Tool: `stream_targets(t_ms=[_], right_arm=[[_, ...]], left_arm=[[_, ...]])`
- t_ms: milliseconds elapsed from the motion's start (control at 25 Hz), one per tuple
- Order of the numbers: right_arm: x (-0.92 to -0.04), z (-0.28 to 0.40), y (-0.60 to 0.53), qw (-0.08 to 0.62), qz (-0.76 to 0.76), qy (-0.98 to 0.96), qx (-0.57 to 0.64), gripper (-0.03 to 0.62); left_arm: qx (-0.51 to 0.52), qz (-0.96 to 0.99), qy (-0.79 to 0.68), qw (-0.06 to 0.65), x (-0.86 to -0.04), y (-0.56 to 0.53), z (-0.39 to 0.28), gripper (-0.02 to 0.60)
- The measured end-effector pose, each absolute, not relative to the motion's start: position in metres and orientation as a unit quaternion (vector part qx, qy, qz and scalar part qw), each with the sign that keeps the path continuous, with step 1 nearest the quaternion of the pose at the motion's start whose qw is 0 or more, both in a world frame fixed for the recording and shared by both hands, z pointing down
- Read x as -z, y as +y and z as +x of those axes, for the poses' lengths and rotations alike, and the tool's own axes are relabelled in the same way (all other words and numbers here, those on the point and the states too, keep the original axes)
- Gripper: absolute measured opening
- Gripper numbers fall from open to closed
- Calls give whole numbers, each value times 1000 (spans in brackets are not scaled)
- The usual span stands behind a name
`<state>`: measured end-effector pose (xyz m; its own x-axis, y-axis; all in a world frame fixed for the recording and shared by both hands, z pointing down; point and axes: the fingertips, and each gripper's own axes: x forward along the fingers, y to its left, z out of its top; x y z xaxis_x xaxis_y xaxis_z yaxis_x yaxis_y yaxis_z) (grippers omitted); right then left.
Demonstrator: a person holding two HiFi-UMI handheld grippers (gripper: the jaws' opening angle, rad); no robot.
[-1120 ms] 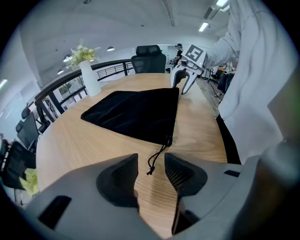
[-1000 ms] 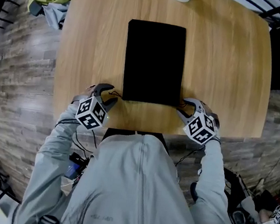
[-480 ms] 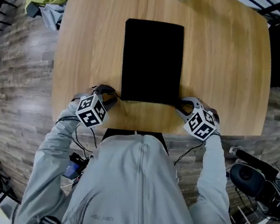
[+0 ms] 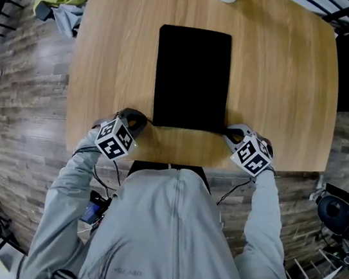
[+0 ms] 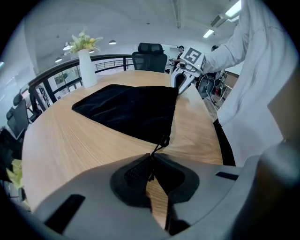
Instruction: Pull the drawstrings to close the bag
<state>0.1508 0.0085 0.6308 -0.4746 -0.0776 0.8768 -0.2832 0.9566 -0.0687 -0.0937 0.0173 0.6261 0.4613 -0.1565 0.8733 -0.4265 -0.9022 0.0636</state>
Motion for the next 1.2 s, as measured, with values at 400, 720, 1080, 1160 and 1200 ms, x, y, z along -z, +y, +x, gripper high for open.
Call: stream_targets(t_ms=[400,720,1080,1160,1200], right_arm=[[-627,149,5,489,169,-848,-118,23],[-602,149,-15,443,260,-850,-115,23],[-533,152,-64,379,375,-843,-69,23],[-512,150,-77,359,400,-841,-57,23],[-501,149,-84,348,411,-841,-52,23]], left_arm=[[-485,842,-185,149,-625,17,-94,26],[-446,850,-244,142,-603,-4,-91,26],[-371,850,-350,135,-545,-50,-103,26],[-351,849,-373,129,-528,-62,-107,26],[-342,849,-384,125,-519,-68,-109,26]])
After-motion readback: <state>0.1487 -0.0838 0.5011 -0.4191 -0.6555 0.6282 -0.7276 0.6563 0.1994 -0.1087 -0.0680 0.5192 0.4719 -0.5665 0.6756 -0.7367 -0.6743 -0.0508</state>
